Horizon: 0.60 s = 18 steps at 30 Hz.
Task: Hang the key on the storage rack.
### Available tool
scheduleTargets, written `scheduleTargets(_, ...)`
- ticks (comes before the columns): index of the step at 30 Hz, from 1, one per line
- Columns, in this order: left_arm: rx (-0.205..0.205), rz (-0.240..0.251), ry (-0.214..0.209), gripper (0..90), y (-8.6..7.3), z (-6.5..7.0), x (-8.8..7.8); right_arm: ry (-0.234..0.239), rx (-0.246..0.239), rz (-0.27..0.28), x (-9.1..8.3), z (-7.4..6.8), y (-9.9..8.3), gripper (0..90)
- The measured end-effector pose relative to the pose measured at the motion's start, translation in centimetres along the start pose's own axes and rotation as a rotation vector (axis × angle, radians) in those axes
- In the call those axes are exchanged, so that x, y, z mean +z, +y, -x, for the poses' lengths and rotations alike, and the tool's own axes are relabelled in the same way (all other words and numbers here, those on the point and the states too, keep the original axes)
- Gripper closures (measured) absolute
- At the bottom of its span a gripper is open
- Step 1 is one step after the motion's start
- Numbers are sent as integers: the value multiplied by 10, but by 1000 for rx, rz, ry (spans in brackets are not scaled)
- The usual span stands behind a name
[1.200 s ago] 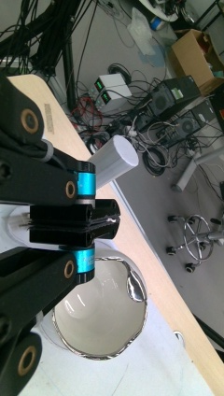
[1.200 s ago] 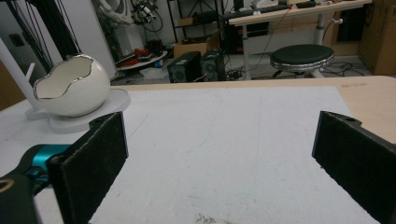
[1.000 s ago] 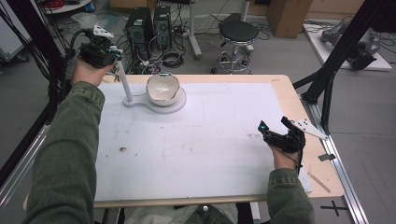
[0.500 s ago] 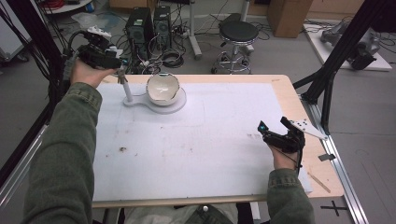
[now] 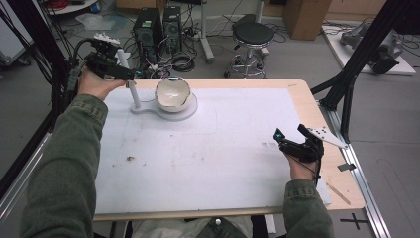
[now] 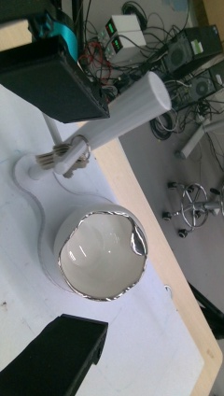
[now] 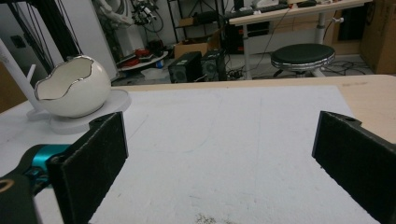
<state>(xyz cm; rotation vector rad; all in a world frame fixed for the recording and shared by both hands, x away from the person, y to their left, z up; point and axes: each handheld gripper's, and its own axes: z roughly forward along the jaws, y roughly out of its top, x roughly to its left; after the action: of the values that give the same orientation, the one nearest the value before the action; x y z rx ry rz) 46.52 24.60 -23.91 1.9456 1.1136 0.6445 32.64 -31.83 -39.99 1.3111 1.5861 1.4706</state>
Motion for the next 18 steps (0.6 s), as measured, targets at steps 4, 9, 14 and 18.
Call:
scheduleTargets(4,-6,14,3,16,-8,-1,-2,0,5,-3,0,0,0,24)
scheduleTargets(9,-12,37,-15,16,-15,-2,-6,0,3,0,0,0,0,24)
scheduleTargets(14,-20,63,-23,16,-26,1,-10,2,3,-3,0,0,0,24)
scheduleTargets(18,0,66,-18,16,-30,6,-13,-2,5,3,0,0,0,24)
